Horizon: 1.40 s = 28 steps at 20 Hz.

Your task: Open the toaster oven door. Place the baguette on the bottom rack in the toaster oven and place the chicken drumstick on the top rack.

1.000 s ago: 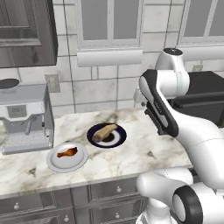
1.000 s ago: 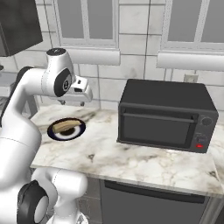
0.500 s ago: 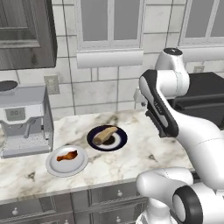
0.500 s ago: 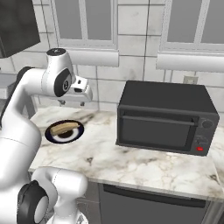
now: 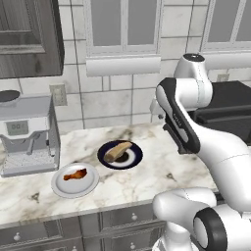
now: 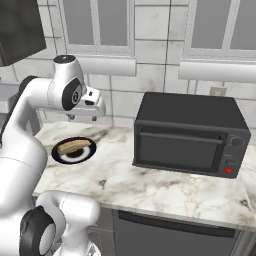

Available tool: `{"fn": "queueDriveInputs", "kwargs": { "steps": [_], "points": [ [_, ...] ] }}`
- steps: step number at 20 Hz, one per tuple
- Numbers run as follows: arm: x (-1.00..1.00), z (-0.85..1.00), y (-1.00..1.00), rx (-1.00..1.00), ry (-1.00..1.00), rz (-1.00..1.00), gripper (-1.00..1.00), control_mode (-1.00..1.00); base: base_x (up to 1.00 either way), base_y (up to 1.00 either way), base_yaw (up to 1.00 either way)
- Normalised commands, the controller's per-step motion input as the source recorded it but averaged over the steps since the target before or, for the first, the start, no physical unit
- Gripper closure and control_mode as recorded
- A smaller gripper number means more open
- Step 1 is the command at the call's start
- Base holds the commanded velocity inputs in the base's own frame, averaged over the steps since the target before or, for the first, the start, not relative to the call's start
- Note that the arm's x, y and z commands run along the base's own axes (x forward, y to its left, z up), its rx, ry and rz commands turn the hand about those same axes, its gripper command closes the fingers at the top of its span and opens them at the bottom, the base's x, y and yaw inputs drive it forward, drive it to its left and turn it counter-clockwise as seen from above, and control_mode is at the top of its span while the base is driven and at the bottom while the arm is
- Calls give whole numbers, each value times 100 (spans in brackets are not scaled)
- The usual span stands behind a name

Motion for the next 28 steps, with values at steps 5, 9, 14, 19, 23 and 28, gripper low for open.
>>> {"fn": "queueDriveInputs", "kwargs": {
  "steps": [5, 9, 14, 19, 23, 28],
  "points": [
    [0, 0, 0, 0, 0, 0, -100, 100, 25, 19, 0],
    [2, 0, 0, 0, 0, 0, -100, -100, 0, 1, 0],
    [12, -15, -32, 5, -1, -1, -100, -100, 0, 0, 0],
    [-1, -4, -77, 32, -2, -4, -100, -100, 0, 0, 0],
    [-4, 0, -35, 31, -9, -20, -100, -100, 0, 0, 0],
    [-1, -3, -25, 18, -18, -35, -100, -100, 0, 0, 0]
  ]
}}
